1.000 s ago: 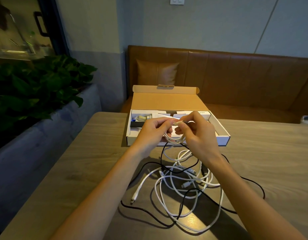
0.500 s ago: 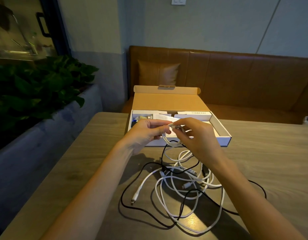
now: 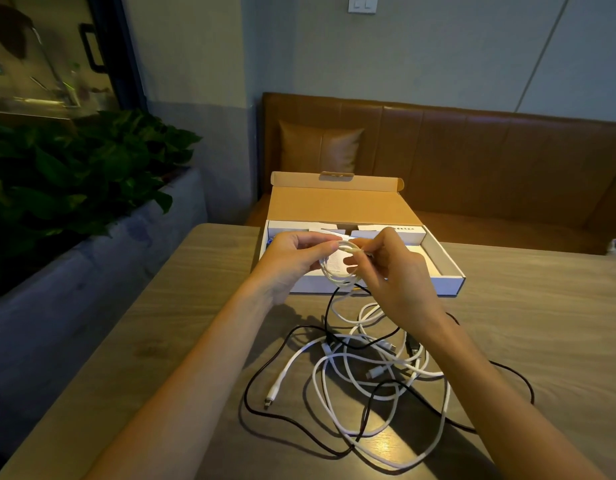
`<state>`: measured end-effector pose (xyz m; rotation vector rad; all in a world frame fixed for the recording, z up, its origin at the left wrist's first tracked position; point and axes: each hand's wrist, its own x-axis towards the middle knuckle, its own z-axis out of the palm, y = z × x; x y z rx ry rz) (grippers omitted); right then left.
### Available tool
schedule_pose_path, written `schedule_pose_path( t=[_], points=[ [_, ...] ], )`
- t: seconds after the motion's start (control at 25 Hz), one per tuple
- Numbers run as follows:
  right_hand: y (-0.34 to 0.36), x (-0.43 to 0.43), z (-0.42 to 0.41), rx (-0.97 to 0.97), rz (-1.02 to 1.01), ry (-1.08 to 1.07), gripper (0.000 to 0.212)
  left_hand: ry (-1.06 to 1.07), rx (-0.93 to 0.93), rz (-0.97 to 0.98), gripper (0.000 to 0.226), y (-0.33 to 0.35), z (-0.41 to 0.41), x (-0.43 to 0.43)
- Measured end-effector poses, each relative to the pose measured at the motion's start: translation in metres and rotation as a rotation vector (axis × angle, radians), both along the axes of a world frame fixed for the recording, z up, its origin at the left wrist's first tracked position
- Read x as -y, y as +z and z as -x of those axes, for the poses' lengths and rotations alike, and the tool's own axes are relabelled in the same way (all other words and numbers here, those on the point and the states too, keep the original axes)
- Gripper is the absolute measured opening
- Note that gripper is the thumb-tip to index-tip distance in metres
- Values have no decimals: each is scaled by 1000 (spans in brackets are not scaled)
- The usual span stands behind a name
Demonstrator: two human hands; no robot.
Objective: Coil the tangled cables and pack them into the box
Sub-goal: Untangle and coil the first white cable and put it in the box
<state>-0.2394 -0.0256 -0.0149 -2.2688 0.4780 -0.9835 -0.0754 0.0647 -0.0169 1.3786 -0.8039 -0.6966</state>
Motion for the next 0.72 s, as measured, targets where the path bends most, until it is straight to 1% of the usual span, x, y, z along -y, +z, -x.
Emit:
schedule_pose_path(
  t=[0.16, 0.24, 0.32, 0.4, 0.48, 0.56, 0.72],
  points=[
    [5, 0, 1, 126, -228, 134, 8, -53, -85, 59, 13, 1, -3, -1],
    [6, 4, 4, 132, -247, 151, 7, -56, -59, 64, 14, 1, 2, -1],
    [6, 7, 5, 43, -159, 93, 12, -35, 18, 56, 15, 1, 8, 1],
    [1, 8, 3, -72, 45, -20, 21, -5, 80, 59, 15, 1, 14, 2],
    [-2, 7, 0, -103, 193, -98, 19, -2, 115, 58, 15, 1, 17, 3],
    [-2, 6, -1, -115, 242, -120, 18, -3, 168, 33, 16, 0, 18, 4],
    [-2, 3, 1, -154, 268, -98, 15, 24, 322, 3, 20, -4, 20, 5]
  ],
)
